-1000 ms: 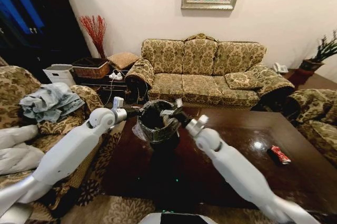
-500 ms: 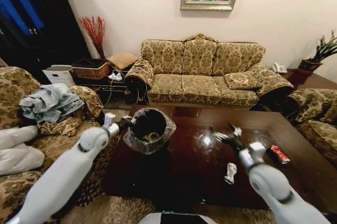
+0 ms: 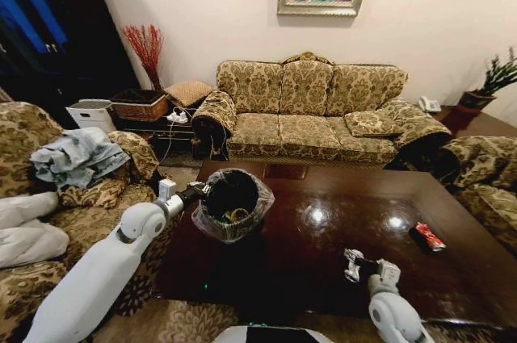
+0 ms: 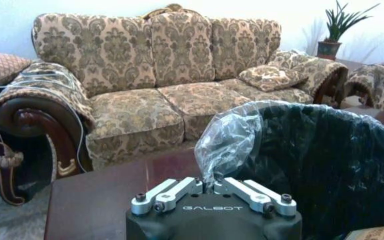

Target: Move to the front of the table and place the trash on the table into the trash bin.

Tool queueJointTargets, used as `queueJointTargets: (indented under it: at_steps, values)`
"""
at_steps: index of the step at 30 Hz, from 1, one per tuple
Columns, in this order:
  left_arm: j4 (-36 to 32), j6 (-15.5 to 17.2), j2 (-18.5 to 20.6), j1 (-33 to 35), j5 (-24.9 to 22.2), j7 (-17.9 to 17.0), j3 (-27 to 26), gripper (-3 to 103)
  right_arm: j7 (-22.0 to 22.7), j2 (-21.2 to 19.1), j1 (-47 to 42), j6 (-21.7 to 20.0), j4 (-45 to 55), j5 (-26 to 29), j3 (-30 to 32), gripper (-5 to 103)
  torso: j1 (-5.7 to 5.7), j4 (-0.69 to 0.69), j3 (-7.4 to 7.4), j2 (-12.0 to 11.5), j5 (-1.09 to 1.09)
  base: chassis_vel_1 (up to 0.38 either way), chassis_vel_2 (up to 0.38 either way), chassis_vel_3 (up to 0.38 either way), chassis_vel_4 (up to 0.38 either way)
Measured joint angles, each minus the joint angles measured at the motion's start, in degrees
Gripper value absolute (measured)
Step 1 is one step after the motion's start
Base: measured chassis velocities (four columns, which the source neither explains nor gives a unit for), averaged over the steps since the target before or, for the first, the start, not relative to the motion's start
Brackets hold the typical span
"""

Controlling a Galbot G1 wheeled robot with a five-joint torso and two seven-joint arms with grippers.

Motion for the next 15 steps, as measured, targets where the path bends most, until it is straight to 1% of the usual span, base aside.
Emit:
queueJointTargets:
  at_steps: [2, 6, 13, 15]
  values:
    - [0.3, -0.1, 0.2, -0.4, -0.1, 0.1, 0.3, 3, 0.9, 1.1, 0.8, 0.5, -2.6, 0.6, -0.1, 100, -0.01, 0.00, 0.00, 0.0, 0.01, 0.000, 0.000, 0.000, 0.000]
    - [1.0, -0.2, 0.6, -1.1, -0.1, 0.2, 0.8, 3, 2.1, 2.1, 1.5, 1.7, -5.3, 1.3, -0.1, 100, 0.00, 0.00, 0.00, 0.0, 0.01, 0.000, 0.000, 0.000, 0.000]
    - [2.2, -0.4, 0.7, -2.1, -0.2, 0.2, 1.8, 3, 2.0, 2.1, 3.4, 2.1, -7.6, 2.9, 0.1, 102, 0.00, 0.00, 0.00, 0.0, 0.00, 0.000, 0.000, 0.000, 0.000]
    - [2.3, -0.4, 0.7, -2.5, -0.2, -0.3, 2.2, 3, 1.7, 2.0, 4.2, 2.1, -7.9, 3.6, 0.0, 94, 0.00, 0.00, 0.00, 0.0, 0.00, 0.000, 0.000, 0.000, 0.000]
